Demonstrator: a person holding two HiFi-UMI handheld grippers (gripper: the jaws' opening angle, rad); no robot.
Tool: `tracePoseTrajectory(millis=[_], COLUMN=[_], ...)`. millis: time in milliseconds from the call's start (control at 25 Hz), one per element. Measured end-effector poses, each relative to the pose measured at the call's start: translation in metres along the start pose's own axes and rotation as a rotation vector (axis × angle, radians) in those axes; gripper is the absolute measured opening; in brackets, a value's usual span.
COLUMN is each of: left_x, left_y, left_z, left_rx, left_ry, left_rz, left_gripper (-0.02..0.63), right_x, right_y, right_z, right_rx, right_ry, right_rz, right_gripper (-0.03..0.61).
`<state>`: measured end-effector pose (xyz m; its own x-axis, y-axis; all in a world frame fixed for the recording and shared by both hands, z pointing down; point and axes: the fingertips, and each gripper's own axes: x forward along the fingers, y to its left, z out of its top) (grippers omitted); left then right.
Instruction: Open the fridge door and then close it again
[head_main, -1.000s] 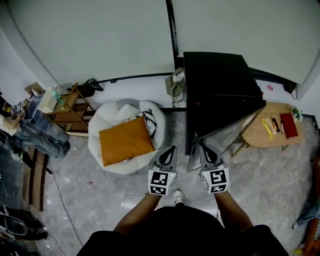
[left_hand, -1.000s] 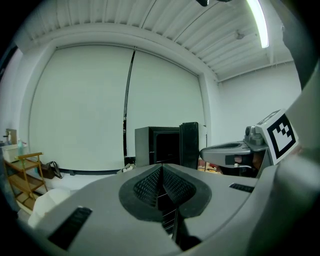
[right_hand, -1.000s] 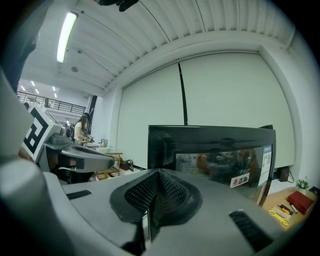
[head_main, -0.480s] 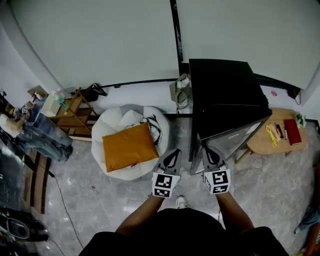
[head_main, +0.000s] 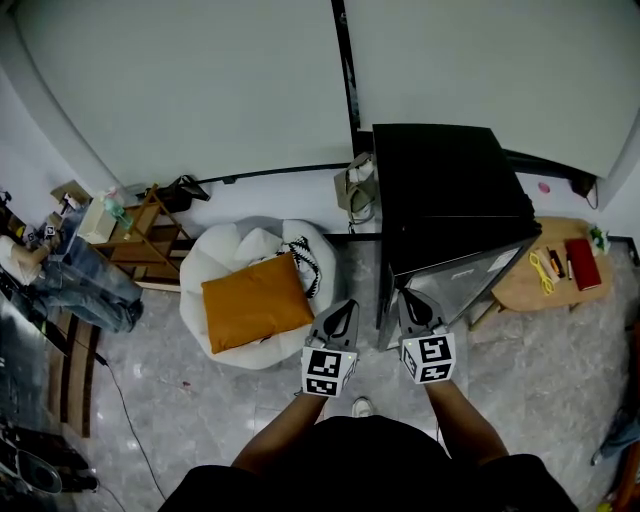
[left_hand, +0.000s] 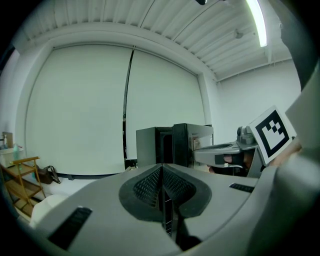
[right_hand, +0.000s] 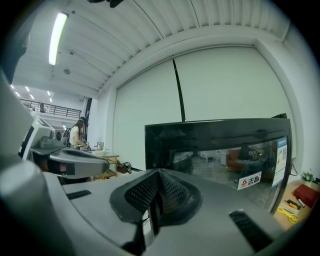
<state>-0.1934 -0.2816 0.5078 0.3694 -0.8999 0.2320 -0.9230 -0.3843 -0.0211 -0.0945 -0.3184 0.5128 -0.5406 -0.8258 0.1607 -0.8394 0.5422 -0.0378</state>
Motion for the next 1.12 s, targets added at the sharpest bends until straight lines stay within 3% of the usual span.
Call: tracePoseTrajectory(millis=[440, 720, 1120], left_x=[0.009, 0.01, 0.003], left_y=[0.012, 0.026, 0.03], left_z=[0.002, 0.002, 0.005], left_rx=[-0.005, -0.019, -0.017], left_ry=[0.006, -0.008, -0.004], left_rz=[0.005, 0.043, 0.052], left_gripper=[0.023, 0.023, 0.023], right_x=[0.036, 0.055, 0.075], right_y=[-0.01, -0.015, -0.025], right_z=[0.005, 0.007, 0.01], right_rx=[-0.02, -0.092, -0.064], right_ry=[0.021, 0.002, 0.016], right_rz=[-0.037, -0.055, -0.061], right_gripper=[0.018, 0.018, 0.018])
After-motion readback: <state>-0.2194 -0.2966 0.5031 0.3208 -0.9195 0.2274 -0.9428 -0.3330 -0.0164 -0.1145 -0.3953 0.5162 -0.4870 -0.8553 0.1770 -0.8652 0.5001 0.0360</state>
